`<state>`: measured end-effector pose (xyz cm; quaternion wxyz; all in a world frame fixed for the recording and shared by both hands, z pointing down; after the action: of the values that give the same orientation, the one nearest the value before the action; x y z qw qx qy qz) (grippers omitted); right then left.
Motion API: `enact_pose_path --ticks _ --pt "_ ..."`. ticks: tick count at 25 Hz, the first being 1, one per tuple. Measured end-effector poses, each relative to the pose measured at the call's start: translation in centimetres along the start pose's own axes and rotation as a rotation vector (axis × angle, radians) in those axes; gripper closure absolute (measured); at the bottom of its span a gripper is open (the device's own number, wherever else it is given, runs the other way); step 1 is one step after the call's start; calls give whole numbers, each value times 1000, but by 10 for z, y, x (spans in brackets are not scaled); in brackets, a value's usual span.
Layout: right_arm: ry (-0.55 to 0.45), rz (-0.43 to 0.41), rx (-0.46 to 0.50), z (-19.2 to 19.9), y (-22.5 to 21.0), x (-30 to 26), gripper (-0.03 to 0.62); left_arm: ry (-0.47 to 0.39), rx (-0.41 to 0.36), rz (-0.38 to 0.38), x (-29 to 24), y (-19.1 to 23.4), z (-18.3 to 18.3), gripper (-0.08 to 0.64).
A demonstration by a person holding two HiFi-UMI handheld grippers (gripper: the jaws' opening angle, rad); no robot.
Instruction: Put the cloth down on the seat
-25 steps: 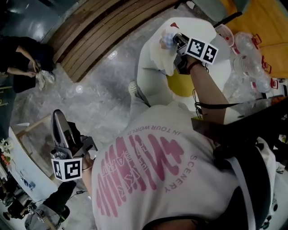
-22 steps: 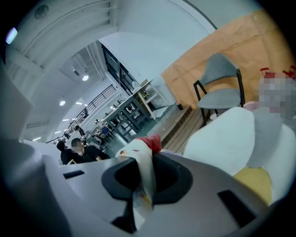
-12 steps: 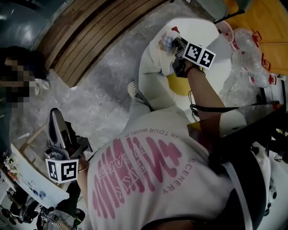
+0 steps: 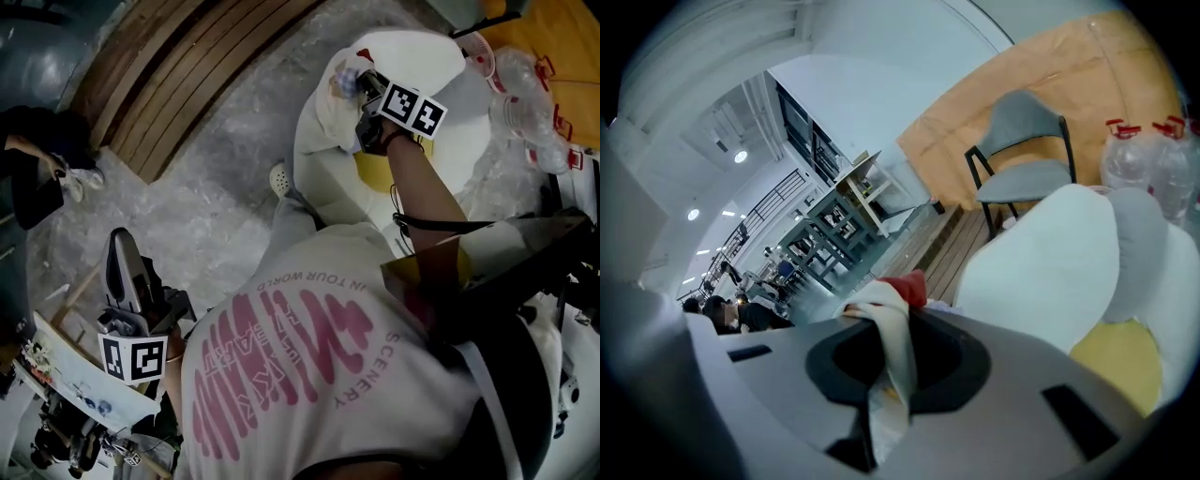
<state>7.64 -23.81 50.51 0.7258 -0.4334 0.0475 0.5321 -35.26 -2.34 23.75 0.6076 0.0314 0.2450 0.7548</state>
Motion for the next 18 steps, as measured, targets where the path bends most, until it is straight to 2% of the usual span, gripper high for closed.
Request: enact_pose_path --ticks 4,8,15,18 --pt "-3 12 -44 10 -7 -12 543 34 15 -7 -8 1 1 551" --pt "38 14 -64 33 -5 -28 543 73 6 -3 -17 7 2 551" --pt "225 29 13 92 -5 -32 543 109 -16 22 -28 8 2 551" --pt "281 23 -65 116 -8 -33 543 122 1 27 -32 11 5 551"
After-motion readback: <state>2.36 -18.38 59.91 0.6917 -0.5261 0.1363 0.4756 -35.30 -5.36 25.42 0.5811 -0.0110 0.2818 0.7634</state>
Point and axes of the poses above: the fingertips, and each gripper's own axes: x backward along the fingers, y to its left, z out of its underside, the point moved 7 cm from there along x, backward along the fingers, and after that the axes turned 6 degrees about x, right-handed, at the moved point
